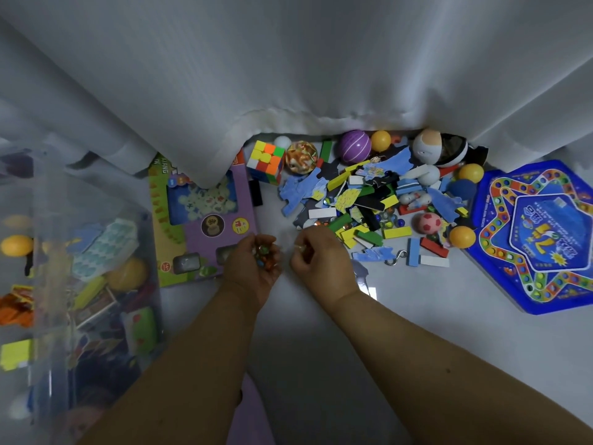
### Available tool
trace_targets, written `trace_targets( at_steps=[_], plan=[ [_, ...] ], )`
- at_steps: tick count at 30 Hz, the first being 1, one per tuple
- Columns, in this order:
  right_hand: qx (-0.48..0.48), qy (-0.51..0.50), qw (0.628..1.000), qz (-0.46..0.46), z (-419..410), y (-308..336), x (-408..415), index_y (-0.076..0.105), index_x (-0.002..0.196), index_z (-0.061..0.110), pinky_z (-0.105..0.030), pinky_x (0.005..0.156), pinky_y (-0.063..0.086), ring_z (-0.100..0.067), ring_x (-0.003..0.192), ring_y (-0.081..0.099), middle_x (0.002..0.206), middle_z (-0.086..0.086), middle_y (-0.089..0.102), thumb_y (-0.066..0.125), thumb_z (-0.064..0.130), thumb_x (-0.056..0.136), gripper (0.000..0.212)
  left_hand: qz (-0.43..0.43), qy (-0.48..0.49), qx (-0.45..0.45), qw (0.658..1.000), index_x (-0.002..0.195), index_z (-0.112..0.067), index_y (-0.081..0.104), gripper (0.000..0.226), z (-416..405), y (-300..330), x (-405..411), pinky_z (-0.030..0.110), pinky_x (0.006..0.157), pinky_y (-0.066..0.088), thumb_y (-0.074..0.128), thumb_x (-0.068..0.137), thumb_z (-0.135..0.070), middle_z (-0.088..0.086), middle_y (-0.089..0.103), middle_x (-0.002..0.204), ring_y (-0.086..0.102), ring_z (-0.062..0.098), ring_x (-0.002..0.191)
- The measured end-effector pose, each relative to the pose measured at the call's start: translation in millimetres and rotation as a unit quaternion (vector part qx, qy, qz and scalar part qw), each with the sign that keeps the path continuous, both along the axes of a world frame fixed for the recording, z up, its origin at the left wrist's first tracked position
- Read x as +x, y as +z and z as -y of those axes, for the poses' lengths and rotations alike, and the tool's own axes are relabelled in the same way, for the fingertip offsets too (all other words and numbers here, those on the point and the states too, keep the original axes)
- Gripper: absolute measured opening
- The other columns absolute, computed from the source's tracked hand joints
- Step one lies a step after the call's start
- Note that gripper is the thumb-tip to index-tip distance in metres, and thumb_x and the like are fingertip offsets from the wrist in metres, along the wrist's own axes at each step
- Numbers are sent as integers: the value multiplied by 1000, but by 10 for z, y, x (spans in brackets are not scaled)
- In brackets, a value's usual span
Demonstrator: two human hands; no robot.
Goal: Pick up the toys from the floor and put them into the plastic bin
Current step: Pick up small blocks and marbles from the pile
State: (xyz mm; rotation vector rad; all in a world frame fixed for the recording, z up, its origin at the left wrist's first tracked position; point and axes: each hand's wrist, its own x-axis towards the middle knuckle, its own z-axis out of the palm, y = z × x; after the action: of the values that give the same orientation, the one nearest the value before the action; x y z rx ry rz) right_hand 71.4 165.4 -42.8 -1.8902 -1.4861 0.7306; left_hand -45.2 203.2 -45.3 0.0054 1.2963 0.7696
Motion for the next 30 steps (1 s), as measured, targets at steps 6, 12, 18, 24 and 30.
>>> trace_targets(
  at_steps=[6,12,18,24,30],
  plan=[
    [51,33,998,23,-140,87,0,68,85,1,-25,63,41,-29,71,62,78,-15,65,53,14,84,19,145,66,-66,985,64,-9,57,43,22,17,85,16,45,43,39,98,-29,5,54,69,57,15,44],
    [-236,190,922,241,-397,-41,181,40,137,4,-38,91,44,-35,118,46,137,-19,38,45,2,90,47,110,43,-62,991,53,-12,58,50,71,-62,37,13,42,34,41,96,-33,2,55,63,49,11,48],
    [-262,245,893,271,-497,-57,215,40,136,5,-41,88,43,-38,116,44,133,-20,38,50,1,87,50,97,27,-65,993,64,-14,55,41,60,-63,112,15,43,35,39,98,-31,1,54,63,47,11,53],
    [-202,146,960,126,-467,59,214,52,118,3,-27,69,36,-28,93,52,113,-12,48,63,12,81,39,26,1,-67,997,69,-13,56,41,46,-91,204,16,43,36,37,100,-33,1,54,63,47,12,56],
    [-112,201,972,-38,-178,309,134,64,90,8,-18,58,33,-15,75,49,90,-9,56,66,15,79,13,206,56,-85,973,89,-5,63,42,44,-49,254,28,63,56,34,101,-33,10,69,75,71,20,70]
  ],
)
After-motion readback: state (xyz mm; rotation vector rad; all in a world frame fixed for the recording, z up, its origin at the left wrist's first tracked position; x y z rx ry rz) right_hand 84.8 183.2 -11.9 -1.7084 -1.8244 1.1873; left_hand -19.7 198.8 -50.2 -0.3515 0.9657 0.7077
